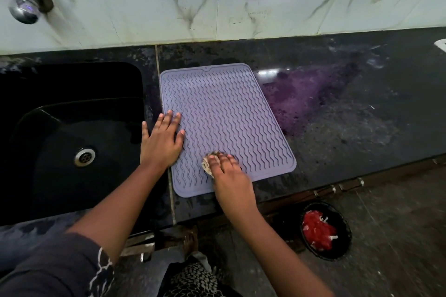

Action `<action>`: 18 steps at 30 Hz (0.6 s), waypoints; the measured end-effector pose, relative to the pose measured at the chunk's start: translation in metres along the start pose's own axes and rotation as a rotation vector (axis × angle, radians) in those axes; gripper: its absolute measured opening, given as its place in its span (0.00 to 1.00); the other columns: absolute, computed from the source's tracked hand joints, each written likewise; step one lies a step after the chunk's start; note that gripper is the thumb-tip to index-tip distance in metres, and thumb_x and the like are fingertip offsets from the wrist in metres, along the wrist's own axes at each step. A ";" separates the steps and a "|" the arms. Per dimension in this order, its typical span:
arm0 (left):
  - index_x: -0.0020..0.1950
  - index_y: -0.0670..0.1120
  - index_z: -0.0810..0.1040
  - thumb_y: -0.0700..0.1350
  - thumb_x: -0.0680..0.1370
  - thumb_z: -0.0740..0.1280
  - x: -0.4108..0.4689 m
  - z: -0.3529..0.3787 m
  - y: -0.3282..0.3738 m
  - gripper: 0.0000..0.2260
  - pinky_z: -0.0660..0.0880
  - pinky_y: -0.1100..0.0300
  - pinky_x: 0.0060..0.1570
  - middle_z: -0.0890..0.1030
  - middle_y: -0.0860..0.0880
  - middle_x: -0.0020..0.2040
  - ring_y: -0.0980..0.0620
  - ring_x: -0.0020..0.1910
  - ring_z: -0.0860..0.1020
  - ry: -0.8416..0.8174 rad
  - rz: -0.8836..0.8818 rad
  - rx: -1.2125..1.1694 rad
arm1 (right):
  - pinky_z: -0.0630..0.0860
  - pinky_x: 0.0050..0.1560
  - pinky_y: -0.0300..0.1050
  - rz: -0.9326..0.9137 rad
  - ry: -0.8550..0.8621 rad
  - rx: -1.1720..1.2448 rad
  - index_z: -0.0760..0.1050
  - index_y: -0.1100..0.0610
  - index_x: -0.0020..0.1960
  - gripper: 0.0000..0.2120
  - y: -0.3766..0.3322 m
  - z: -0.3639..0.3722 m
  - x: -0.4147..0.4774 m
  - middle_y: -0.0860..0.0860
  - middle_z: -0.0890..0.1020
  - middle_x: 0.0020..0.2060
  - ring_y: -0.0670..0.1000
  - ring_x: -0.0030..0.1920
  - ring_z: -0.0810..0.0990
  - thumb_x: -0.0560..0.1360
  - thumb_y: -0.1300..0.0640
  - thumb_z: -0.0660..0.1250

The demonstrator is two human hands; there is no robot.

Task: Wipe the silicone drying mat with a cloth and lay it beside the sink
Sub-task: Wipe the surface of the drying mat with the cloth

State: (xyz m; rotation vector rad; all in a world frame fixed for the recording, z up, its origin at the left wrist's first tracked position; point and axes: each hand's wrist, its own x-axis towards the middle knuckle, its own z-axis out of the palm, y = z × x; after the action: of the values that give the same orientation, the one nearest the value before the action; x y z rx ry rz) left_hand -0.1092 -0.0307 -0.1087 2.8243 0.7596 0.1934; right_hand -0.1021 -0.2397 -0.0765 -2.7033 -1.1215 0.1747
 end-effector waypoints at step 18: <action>0.74 0.46 0.63 0.46 0.81 0.53 -0.007 -0.007 -0.005 0.20 0.34 0.46 0.70 0.63 0.49 0.75 0.52 0.76 0.53 0.146 -0.170 -0.239 | 0.59 0.70 0.52 -0.001 0.087 0.059 0.56 0.52 0.74 0.26 0.006 0.006 0.037 0.54 0.63 0.73 0.56 0.74 0.57 0.77 0.58 0.57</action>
State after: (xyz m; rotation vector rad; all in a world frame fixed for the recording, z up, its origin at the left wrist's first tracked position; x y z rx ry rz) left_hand -0.1190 -0.0292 -0.1031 2.5277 0.9351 0.4352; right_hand -0.0732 -0.2164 -0.0852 -2.6313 -1.0757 0.0883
